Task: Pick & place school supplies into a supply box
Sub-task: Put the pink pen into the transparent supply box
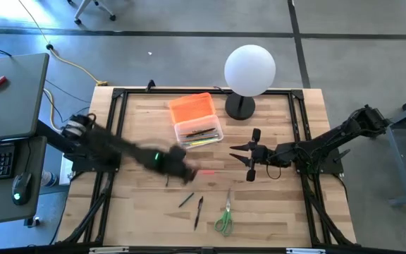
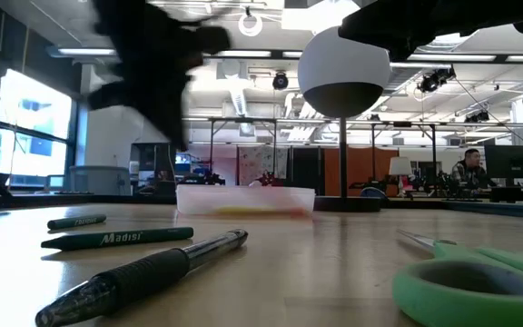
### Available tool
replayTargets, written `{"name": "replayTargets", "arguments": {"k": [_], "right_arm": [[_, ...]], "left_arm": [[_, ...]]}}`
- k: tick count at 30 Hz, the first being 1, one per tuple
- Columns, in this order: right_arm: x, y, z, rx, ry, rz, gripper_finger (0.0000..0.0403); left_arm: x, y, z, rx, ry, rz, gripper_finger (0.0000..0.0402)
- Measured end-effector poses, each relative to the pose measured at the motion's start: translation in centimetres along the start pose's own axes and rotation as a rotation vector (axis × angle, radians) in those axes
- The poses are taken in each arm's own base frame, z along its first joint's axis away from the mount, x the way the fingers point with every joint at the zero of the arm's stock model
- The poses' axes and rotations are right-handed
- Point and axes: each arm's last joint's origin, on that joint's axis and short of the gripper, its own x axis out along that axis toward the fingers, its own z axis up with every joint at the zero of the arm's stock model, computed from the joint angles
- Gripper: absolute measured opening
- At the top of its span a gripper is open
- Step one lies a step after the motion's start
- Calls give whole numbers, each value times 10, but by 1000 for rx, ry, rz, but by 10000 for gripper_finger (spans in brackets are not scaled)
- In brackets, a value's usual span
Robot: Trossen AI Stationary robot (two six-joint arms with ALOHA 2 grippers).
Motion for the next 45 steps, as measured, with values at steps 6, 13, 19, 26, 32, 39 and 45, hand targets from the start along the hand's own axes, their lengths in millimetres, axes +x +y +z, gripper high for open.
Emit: {"name": "replayTargets", "arguments": {"k": [6, 13, 19, 26, 32, 39, 45], "right_arm": [[0, 1, -1, 30, 6, 18, 83], [-5, -12, -40, -44, 356, -268, 83], [-5, -9, -45, 19, 382, -232, 83], [-12, -22, -51, 55, 344, -622, 83], [-26, -43, -81, 296, 627, -680, 83], [-43, -60, -97, 381, 900, -769, 83], [-56, -76, -103, 402, 1107, -841, 83]], "left_arm": [[26, 18, 99, 106, -49, -25, 10], [34, 34, 127, 169, -51, -40, 19], [33, 30, 125, 186, -76, -39, 32], [32, 28, 126, 180, -92, -50, 26], [31, 26, 122, 192, -85, -57, 41], [27, 17, 110, 249, -83, -74, 36], [22, 7, 96, 295, -88, -89, 27]]}}
